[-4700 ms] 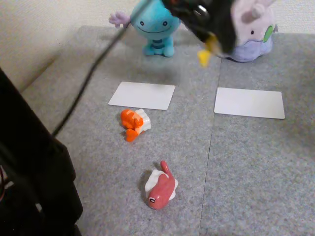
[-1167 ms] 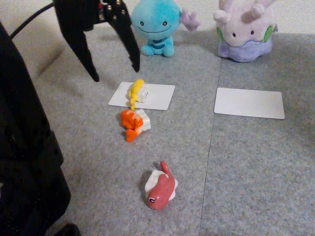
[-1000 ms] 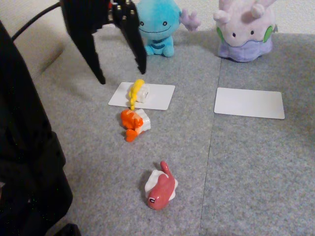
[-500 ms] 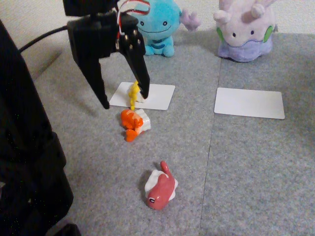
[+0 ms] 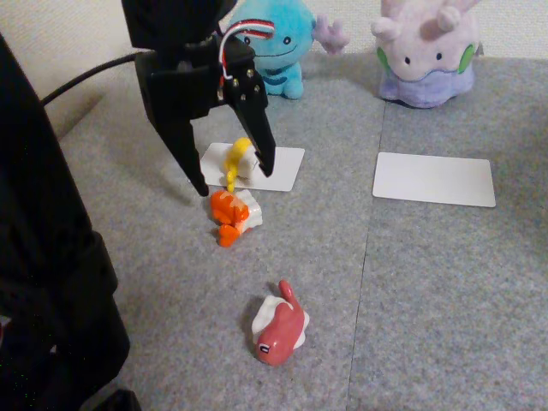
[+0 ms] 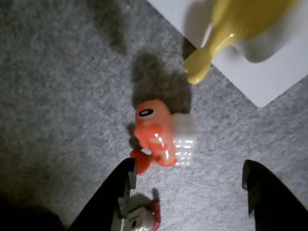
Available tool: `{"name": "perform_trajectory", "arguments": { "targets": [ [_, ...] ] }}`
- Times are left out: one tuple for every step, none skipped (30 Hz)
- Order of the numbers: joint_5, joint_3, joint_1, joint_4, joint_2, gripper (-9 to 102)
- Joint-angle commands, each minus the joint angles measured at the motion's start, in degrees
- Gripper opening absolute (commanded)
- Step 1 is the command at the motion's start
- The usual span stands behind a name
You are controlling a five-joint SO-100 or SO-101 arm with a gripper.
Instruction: Wooper wants to eat egg sudhi, and Goomy wants to eat shrimp sushi
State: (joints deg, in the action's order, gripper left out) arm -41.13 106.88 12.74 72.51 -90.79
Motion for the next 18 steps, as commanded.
{"name": "perform_trajectory", "arguments": {
  "targets": [
    [0.44, -0.26, 0.35, -0.53, 0.88, 26],
    [0.44, -0.26, 0.35, -0.53, 1.67, 26],
    [0.44, -0.26, 0.35, -0.79, 2.20, 26],
    [0.44, -0.26, 0.35, -1.23, 2.72, 26],
    [0.44, -0.26, 0.35, -1.32, 3.25, 26],
    [0.44, -0.26, 0.35, -1.41, 3.69, 26],
    [0.44, -0.26, 0.35, -1.67, 4.13, 26],
    [0.44, -0.26, 0.35, -1.76, 4.48, 26],
    [0.44, -0.26, 0.35, -1.93, 4.66, 26],
    [0.44, -0.18, 0.35, -2.20, 4.75, 26],
    [0.44, 0.18, 0.26, -2.46, 4.75, 26],
    [0.44, 0.62, 0.00, -2.55, 4.75, 26],
    [0.44, 1.32, -0.44, -2.99, 4.75, 26],
    [0.44, 2.11, -0.62, -3.60, 4.75, 26],
    [0.44, 3.16, -0.70, -4.66, 4.75, 26],
    [0.44, 4.22, -0.70, -6.06, 4.75, 26],
    [0.44, 5.27, -0.70, -7.47, 4.75, 26],
    [0.44, 6.33, -0.62, -8.70, 4.75, 26]
  ]
}}
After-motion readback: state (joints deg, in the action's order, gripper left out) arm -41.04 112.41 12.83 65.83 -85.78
